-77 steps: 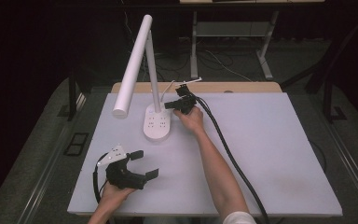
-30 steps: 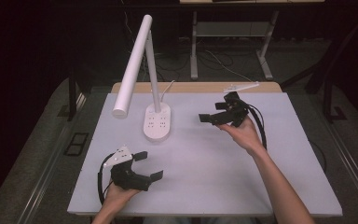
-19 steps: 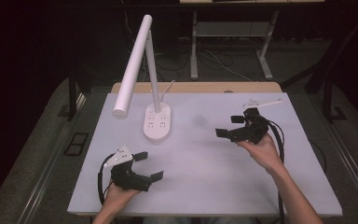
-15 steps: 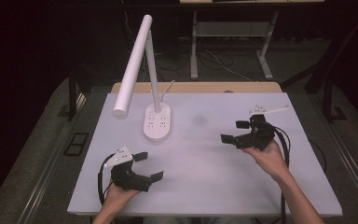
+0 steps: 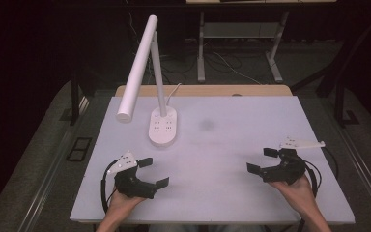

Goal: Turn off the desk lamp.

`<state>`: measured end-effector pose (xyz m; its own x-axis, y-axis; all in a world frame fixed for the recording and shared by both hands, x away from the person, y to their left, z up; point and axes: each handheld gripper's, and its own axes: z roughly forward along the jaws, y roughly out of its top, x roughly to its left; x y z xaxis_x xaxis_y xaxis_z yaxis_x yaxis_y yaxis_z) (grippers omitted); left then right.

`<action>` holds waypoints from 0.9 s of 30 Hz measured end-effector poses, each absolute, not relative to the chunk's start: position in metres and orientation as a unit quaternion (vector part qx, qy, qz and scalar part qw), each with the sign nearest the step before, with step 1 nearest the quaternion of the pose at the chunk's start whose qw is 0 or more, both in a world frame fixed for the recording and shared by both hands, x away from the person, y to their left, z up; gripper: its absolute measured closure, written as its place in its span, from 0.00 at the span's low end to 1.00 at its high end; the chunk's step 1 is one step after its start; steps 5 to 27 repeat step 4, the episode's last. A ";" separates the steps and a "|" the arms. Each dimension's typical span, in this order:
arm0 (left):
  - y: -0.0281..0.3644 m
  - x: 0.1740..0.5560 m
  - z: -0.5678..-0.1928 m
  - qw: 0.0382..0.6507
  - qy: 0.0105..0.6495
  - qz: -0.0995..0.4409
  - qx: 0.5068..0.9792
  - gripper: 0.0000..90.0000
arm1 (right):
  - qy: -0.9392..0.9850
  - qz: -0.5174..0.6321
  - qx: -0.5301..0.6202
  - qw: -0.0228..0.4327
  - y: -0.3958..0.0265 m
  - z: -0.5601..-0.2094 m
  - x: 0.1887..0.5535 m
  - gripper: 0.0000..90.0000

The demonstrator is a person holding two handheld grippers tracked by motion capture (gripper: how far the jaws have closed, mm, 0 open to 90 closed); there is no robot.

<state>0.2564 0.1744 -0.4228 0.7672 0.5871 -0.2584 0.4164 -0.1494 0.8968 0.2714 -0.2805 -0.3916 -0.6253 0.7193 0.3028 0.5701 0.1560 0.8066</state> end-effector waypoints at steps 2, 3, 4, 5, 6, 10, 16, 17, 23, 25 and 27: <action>0.174 0.256 -0.423 0.561 0.332 0.076 0.755 0.00 | 0.751 0.493 0.432 0.080 -0.285 -0.397 0.265 0.01; 0.174 0.256 -0.423 0.560 0.332 0.076 0.755 0.00 | 0.750 0.493 0.433 0.080 -0.287 -0.399 0.263 0.01; 0.174 0.257 -0.423 0.560 0.332 0.076 0.755 0.00 | 0.748 0.493 0.438 0.078 -0.288 -0.402 0.259 0.01; 0.174 0.257 -0.423 0.560 0.332 0.076 0.755 0.00 | 0.748 0.493 0.438 0.078 -0.288 -0.402 0.259 0.01; 0.174 0.257 -0.423 0.560 0.332 0.076 0.755 0.00 | 0.748 0.493 0.438 0.078 -0.288 -0.402 0.259 0.01; 0.174 0.257 -0.423 0.560 0.332 0.076 0.755 0.00 | 0.748 0.493 0.438 0.078 -0.288 -0.402 0.259 0.01; 0.174 0.257 -0.423 0.560 0.332 0.076 0.755 0.00 | 0.748 0.493 0.438 0.078 -0.288 -0.402 0.259 0.01; 0.174 0.257 -0.423 0.560 0.332 0.076 0.755 0.00 | 0.748 0.493 0.438 0.078 -0.288 -0.402 0.259 0.01; 0.174 0.257 -0.423 0.560 0.332 0.076 0.755 0.00 | 0.748 0.493 0.438 0.078 -0.288 -0.402 0.259 0.01; 0.174 0.257 -0.423 0.560 0.332 0.076 0.755 0.00 | 0.748 0.493 0.438 0.078 -0.288 -0.402 0.259 0.01; 0.174 0.257 -0.423 0.560 0.332 0.076 0.755 0.00 | 0.748 0.493 0.438 0.078 -0.288 -0.402 0.259 0.01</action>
